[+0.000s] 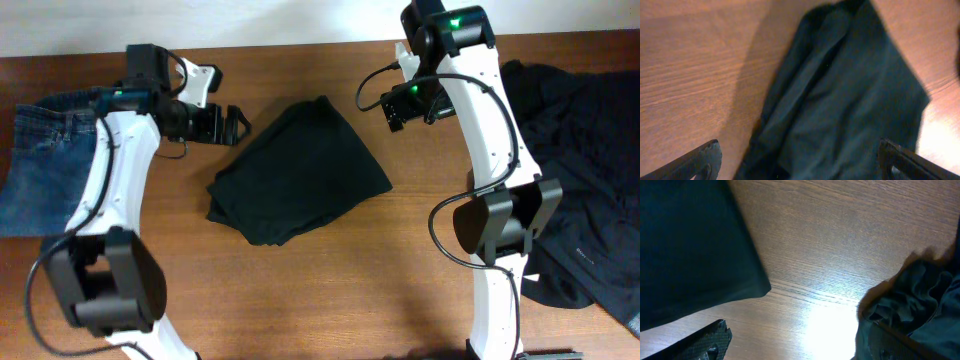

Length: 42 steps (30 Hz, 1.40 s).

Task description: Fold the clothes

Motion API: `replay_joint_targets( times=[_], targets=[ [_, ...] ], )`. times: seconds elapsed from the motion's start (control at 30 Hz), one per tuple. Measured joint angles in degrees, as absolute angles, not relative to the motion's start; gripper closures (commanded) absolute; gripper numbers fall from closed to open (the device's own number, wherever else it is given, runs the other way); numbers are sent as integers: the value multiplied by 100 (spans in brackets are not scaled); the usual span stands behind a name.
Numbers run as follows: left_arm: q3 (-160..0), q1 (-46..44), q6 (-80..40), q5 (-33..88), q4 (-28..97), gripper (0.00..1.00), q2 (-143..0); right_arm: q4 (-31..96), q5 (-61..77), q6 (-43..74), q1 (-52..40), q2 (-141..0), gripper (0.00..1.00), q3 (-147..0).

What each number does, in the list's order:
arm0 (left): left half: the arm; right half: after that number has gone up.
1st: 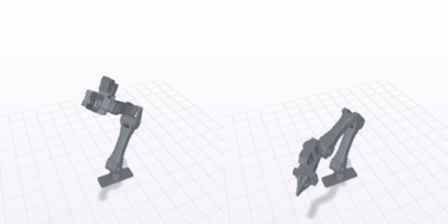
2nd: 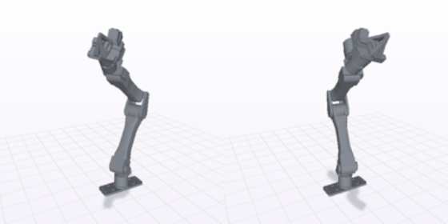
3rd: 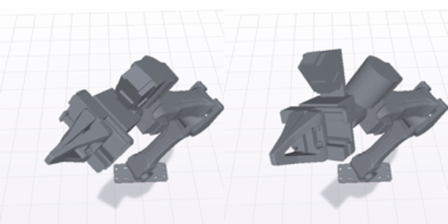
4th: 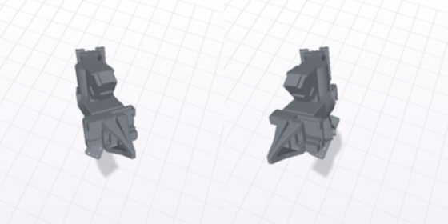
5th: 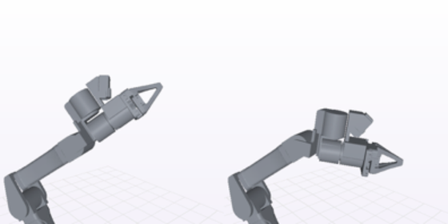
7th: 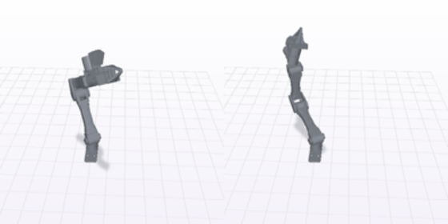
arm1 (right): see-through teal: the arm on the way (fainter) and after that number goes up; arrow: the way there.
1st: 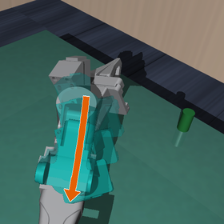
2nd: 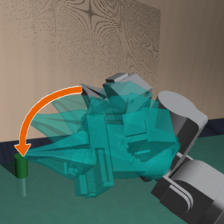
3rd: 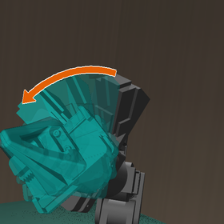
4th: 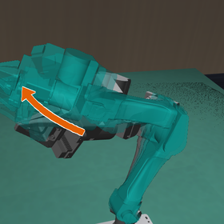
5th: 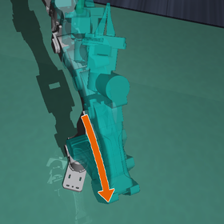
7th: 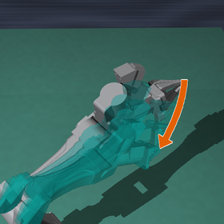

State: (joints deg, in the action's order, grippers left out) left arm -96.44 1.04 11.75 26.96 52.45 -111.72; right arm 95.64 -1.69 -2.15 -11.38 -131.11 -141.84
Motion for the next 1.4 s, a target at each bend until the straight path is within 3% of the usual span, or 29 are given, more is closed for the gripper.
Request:
replay_joint_targets(
  times=[0.6,0.63,0.7,0.8,0.83,1.1,1.4],
  targets=[
    [-9692,-242,2276,3277,5142,1,-12919,9583,-121,-222,-1138,-13111,7,-14184],
    [-9730,-263,2294,3323,5221,5,-12954,9583,-119,-222,-1138,-13111,7,-14184],
    [-9813,-294,2322,3363,5389,29,-13019,9583,-106,-220,-1138,-13111,7,-14184],
    [-9870,-320,2338,3413,5719,95,-13150,9583,-104,-217,-1138,-13111,7,-14184],
    [-9870,-340,2340,3461,5933,100,-13207,9583,-104,-220,-1138,-13111,7,-14184],
    [-9784,-416,2314,3697,7144,100,-13430,9583,-104,-217,-1138,-13111,7,-14184],
    [-9640,351,1240,4593,7155,100,-13559,9579,-104,-220,-1138,-13111,7,-14184]
  ],
)
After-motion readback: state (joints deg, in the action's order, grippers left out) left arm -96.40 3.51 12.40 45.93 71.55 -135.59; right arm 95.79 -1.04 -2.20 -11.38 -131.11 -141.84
